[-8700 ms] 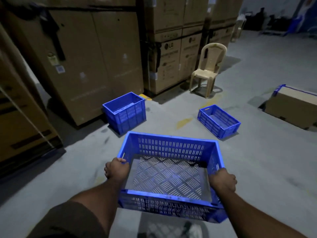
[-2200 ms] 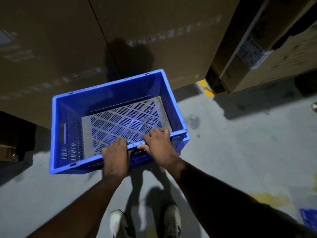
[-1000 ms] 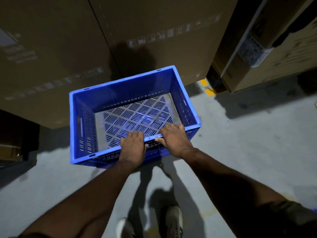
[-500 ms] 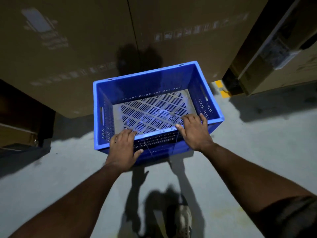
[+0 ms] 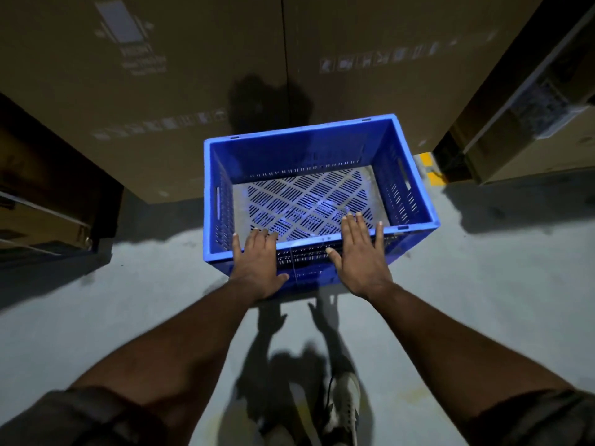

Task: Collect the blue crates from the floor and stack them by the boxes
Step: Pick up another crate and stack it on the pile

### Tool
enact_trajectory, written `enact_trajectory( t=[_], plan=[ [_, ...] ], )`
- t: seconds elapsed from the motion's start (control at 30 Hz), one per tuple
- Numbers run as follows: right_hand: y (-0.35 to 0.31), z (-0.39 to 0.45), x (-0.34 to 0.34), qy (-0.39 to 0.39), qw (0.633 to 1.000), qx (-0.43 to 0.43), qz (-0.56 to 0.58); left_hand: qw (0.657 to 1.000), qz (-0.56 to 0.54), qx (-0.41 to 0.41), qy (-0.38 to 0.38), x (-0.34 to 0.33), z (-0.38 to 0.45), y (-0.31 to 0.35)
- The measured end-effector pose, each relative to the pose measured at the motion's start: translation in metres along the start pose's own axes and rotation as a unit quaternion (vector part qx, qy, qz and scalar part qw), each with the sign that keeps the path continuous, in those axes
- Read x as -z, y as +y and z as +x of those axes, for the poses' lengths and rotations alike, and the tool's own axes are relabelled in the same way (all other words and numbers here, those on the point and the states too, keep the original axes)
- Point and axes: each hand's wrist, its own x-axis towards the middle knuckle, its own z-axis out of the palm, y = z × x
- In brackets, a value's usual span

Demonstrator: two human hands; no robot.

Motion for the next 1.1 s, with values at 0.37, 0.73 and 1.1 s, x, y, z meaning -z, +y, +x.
enact_trajectory(
  t=[0.37, 0.73, 1.1],
  plan=[
    [0.005, 0.003, 0.004, -0.025, 1.000, 0.008, -0.008, 0.994, 0.089, -0.041, 0.048, -0.004, -0.018, 0.005],
    [0.003, 0.009, 0.022, -0.094, 0.996, 0.004, 0.011, 0.995, 0.075, -0.036, -0.050, 0.011, -0.009, 0.000],
    [0.007, -0.012, 0.025, -0.077, 0.996, 0.048, 0.027, 0.997, 0.035, -0.062, -0.027, 0.008, -0.031, 0.032]
  ],
)
